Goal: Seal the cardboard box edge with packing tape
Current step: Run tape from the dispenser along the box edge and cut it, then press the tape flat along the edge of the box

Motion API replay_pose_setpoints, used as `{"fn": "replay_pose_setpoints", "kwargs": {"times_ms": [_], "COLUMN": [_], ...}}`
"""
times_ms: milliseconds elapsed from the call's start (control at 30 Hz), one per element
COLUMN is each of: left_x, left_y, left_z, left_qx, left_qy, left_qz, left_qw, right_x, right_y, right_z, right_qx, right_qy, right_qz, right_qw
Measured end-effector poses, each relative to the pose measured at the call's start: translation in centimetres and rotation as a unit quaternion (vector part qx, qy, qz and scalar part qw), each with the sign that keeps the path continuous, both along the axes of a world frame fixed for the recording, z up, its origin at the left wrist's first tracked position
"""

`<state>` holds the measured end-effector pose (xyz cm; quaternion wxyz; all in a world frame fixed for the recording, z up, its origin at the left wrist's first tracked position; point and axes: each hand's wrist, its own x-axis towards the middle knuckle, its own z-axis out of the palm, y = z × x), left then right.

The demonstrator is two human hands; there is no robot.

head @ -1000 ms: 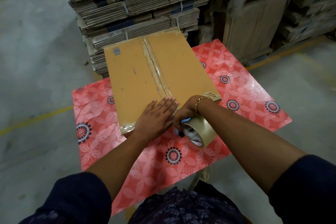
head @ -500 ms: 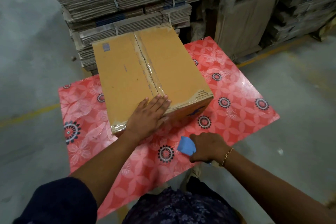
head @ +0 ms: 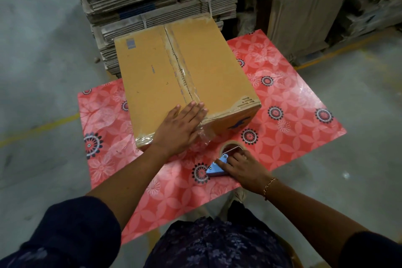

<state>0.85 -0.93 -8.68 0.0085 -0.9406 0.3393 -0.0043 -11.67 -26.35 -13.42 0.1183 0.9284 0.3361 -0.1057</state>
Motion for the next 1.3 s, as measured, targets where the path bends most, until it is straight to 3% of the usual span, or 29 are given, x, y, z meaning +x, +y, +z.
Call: {"fn": "replay_pose_setpoints", "kwargs": {"times_ms": [167, 267, 300, 400, 500, 567, 700, 867, 1000, 1100, 1200, 1267, 1300], "left_x": [0.0, 0.1, 0.1, 0.1, 0.0, 0.0, 0.1, 0.2, -0.2, -2.8, -7.1, -8.6, -8.8], "left_y": [0.1, 0.1, 0.1, 0.1, 0.0, 0.0, 0.0, 0.1, 0.2, 0.5, 0.2, -0.8, -1.4], "left_z": [0.2, 0.1, 0.1, 0.2, 0.3, 0.3, 0.0, 0.1, 0.7, 1.7, 1.4, 0.5, 0.0], "left_qx": [0.003, 0.006, 0.007, 0.003, 0.002, 0.003, 0.005, 0.007, 0.014, -0.061, -0.235, -0.325, -0.351], "left_qy": [0.001, 0.008, 0.008, 0.010, 0.016, 0.014, 0.011, 0.010, 0.037, 0.029, -0.029, 0.101, 0.186], "left_qz": [-0.008, -0.008, -0.007, -0.007, -0.006, -0.006, -0.010, -0.015, -0.006, 0.104, 0.163, 0.238, 0.294], "left_qw": [1.000, 1.000, 1.000, 1.000, 1.000, 1.000, 1.000, 1.000, 0.999, 0.992, 0.958, 0.910, 0.869], "right_x": [-1.7, -0.4, 0.6, 4.3, 6.7, 7.5, 7.4, 5.6, 5.2, 5.5, 5.8, 5.8, 5.8], "right_y": [-0.3, 0.1, 0.4, 1.9, 3.7, 4.7, 5.5, 5.6, 5.7, 6.0, 6.0, 6.0, 6.0], "right_z": [0.6, 2.5, 3.1, 4.8, 5.3, 5.3, 4.5, 4.4, 4.1, 4.0, 3.8, 3.6, 3.4], "right_qx": [0.091, 0.228, 0.306, 0.519, 0.577, 0.595, 0.615, 0.643, 0.646, 0.647, 0.653, 0.656, 0.660], "right_qy": [-0.012, -0.018, 0.013, 0.175, 0.259, 0.290, 0.282, 0.265, 0.250, 0.234, 0.224, 0.226, 0.226], "right_qz": [-0.071, -0.213, -0.281, -0.452, -0.487, -0.503, -0.495, -0.526, -0.526, -0.523, -0.507, -0.502, -0.501], "right_qw": [0.993, 0.950, 0.910, 0.704, 0.603, 0.556, 0.545, 0.490, 0.493, 0.503, 0.516, 0.516, 0.512]}}
